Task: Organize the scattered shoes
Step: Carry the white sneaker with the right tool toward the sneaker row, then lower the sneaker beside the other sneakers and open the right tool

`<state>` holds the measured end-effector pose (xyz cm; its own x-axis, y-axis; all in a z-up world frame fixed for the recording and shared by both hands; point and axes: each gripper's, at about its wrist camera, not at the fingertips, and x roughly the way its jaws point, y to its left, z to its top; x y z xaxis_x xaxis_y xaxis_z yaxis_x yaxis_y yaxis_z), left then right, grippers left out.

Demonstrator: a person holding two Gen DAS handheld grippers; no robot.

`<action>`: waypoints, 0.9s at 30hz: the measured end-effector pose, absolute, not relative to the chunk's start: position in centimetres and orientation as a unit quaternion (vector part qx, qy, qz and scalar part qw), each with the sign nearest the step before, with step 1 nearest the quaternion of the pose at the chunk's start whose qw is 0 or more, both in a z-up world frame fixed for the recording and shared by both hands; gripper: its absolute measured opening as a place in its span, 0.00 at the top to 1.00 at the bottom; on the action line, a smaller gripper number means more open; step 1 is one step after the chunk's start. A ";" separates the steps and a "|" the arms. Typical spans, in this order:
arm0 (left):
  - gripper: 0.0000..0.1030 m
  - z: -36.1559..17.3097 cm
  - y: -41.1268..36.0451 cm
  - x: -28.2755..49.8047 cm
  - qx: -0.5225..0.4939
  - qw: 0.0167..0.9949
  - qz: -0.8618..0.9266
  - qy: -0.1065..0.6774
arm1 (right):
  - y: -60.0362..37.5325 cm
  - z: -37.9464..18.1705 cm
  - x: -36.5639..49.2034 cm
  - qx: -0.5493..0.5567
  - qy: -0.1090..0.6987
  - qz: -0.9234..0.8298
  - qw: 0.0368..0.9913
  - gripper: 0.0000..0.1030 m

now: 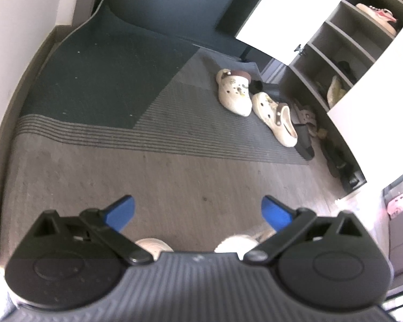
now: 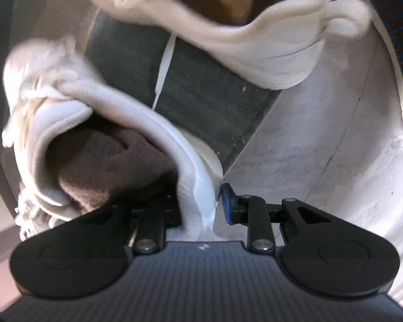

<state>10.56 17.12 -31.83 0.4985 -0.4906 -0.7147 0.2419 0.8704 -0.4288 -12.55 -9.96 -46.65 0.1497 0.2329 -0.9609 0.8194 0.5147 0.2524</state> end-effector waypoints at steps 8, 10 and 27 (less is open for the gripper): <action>0.02 -29.7 17.3 9.4 -0.114 0.860 -0.243 0.435 | -11.7 -44.5 -12.9 0.441 0.651 -0.201 0.584 0.47; 0.02 -28.8 17.1 9.0 -0.102 0.862 -0.252 0.428 | -12.3 -43.2 -13.2 0.432 0.659 -0.191 0.585 0.49; 0.00 -16.1 10.5 6.4 0.070 0.880 -0.321 0.342 | -18.7 -21.7 -12.4 0.366 0.547 -0.176 0.732 0.23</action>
